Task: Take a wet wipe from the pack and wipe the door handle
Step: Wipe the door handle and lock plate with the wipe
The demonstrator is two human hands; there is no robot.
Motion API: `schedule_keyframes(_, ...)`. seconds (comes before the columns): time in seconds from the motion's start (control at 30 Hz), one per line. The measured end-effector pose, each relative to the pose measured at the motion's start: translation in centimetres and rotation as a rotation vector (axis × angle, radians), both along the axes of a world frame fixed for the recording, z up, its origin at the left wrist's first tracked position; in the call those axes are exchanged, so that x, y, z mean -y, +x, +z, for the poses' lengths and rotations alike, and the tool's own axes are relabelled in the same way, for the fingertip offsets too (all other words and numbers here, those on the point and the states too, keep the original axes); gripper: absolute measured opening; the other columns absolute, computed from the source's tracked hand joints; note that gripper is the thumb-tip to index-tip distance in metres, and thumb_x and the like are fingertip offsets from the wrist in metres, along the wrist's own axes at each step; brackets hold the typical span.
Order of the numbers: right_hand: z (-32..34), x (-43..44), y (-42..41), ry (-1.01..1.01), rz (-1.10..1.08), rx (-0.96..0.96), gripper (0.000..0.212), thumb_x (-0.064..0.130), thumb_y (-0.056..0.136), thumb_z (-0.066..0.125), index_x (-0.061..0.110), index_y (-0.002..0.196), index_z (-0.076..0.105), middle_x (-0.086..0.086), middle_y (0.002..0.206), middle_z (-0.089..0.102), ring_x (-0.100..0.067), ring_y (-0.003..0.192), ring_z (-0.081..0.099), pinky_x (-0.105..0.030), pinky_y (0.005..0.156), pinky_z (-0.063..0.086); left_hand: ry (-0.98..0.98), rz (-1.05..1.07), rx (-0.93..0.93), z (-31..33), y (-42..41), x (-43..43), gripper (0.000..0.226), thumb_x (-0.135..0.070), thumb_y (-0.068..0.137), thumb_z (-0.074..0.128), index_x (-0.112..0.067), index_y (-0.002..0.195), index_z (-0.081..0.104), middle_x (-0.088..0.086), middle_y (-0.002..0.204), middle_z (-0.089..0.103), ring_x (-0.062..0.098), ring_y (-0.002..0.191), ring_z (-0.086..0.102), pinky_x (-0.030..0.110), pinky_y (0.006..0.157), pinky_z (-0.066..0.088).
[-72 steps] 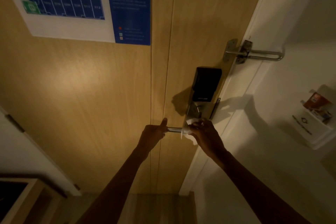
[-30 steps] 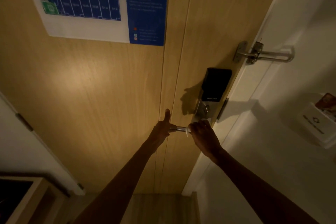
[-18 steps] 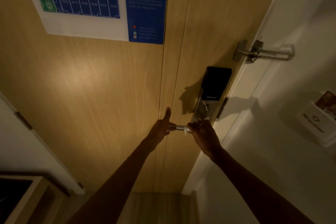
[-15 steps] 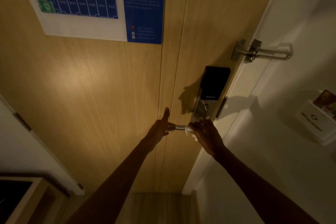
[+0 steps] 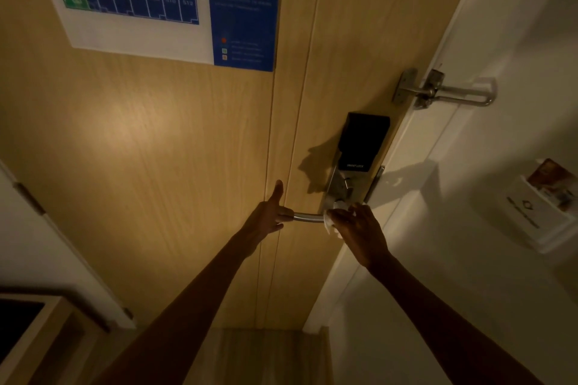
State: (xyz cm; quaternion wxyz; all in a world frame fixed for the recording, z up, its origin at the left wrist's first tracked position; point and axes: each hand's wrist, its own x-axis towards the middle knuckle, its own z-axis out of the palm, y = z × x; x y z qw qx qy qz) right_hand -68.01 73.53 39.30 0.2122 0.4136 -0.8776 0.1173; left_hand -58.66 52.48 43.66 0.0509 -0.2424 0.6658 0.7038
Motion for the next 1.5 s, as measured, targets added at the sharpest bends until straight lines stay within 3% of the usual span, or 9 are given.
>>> schedule_keyframes(0.1,-0.5,2.4,0.6,0.009,0.017,0.088,0.029,0.022,0.078,0.079,0.017,0.103,0.067,-0.004,0.096,0.071,-0.024,0.099,0.057,-0.039,0.09,0.047,0.017,0.006,0.007,-0.1,0.2,-0.1,0.09,-0.073,0.085,0.024,0.002,0.116,0.064,0.023,0.126,0.062,0.028,0.12,0.057,0.044,0.111,0.038)
schedule_keyframes(0.57,0.1,4.4,1.2,0.103,0.058,0.01,0.021,0.032,0.081,0.072,0.016,0.094,0.066,-0.001,0.084,0.07,-0.023,0.087,0.064,-0.036,0.079,0.051,-0.064,-0.017,0.05,0.9,0.9,-0.7,0.097,-0.069,0.088,0.004,-0.001,0.115,0.067,0.026,0.128,0.059,0.038,0.129,0.045,0.046,0.114,0.027)
schedule_keyframes(0.73,0.5,2.5,-0.5,0.137,0.072,0.016,0.033,0.043,0.085,0.067,0.02,0.108,0.066,0.0,0.097,0.07,-0.019,0.095,0.062,-0.035,0.088,0.048,-0.074,0.01,0.033,0.6,0.7,-0.5,0.101,-0.074,0.084,0.006,0.001,0.115,0.067,0.03,0.114,0.064,0.015,0.065,0.055,0.023,0.063,0.033)
schedule_keyframes(0.8,0.9,2.6,0.1,0.13,0.099,0.048,0.039,0.043,0.082,0.068,0.019,0.113,0.064,-0.001,0.1,0.07,-0.019,0.097,0.062,-0.035,0.088,0.048,-0.067,0.015,0.019,0.5,0.8,-0.7,0.096,-0.069,0.089,0.006,0.001,0.116,0.066,0.031,0.127,0.055,0.033,0.105,0.062,0.029,0.083,0.044)
schedule_keyframes(0.87,1.0,2.9,0.6,0.101,0.107,0.069,0.039,0.043,0.082,0.065,0.018,0.113,0.064,-0.001,0.098,0.07,-0.019,0.095,0.062,-0.034,0.087,0.048,-0.054,0.004,0.013,0.9,1.1,-1.1,0.092,-0.065,0.091,0.007,0.001,0.118,0.065,0.032,0.133,0.047,0.043,0.132,0.038,0.047,0.113,0.029)
schedule_keyframes(1.1,0.9,4.0,0.4,-0.006,0.109,0.104,0.023,0.043,0.092,0.058,0.023,0.093,0.07,0.007,0.079,0.069,-0.01,0.08,0.061,-0.035,0.083,0.049,-0.033,-0.015,0.043,1.7,1.2,-1.2,0.091,-0.062,0.093,0.005,0.003,0.119,0.063,0.033,0.13,0.043,0.042,0.135,0.032,0.049,0.118,0.013)
schedule_keyframes(1.23,1.7,3.0,-0.2,0.022,0.121,0.129,0.007,0.033,0.087,0.068,0.027,0.087,0.071,0.007,0.083,0.069,-0.01,0.086,0.059,-0.036,0.084,0.048,0.011,0.009,0.107,0.8,0.3,-0.5,0.099,-0.07,0.087,0.004,0.003,0.123,0.06,0.009,0.061,0.072,0.017,0.061,0.066,0.029,0.085,0.051)
schedule_keyframes(1.33,1.8,2.6,0.0,0.045,0.1,0.108,0.005,0.029,0.084,0.071,0.025,0.087,0.072,0.005,0.086,0.069,-0.014,0.088,0.059,-0.033,0.081,0.049,0.045,0.012,0.104,0.1,0.2,-0.2,0.101,-0.076,0.083,0.007,0.0,0.118,0.065,0.03,0.126,0.051,0.048,0.132,0.034,0.048,0.116,0.021)
schedule_keyframes(1.5,-0.1,5.3,1.3,0.072,0.074,0.068,0.019,0.025,0.083,0.072,0.017,0.099,0.066,0.0,0.089,0.07,-0.021,0.095,0.061,-0.035,0.083,0.049,0.006,0.023,0.08,0.1,0.4,-0.1,0.098,-0.077,0.082,0.008,-0.006,0.107,0.072,0.029,0.121,0.057,0.046,0.137,0.024,0.05,0.117,0.009)
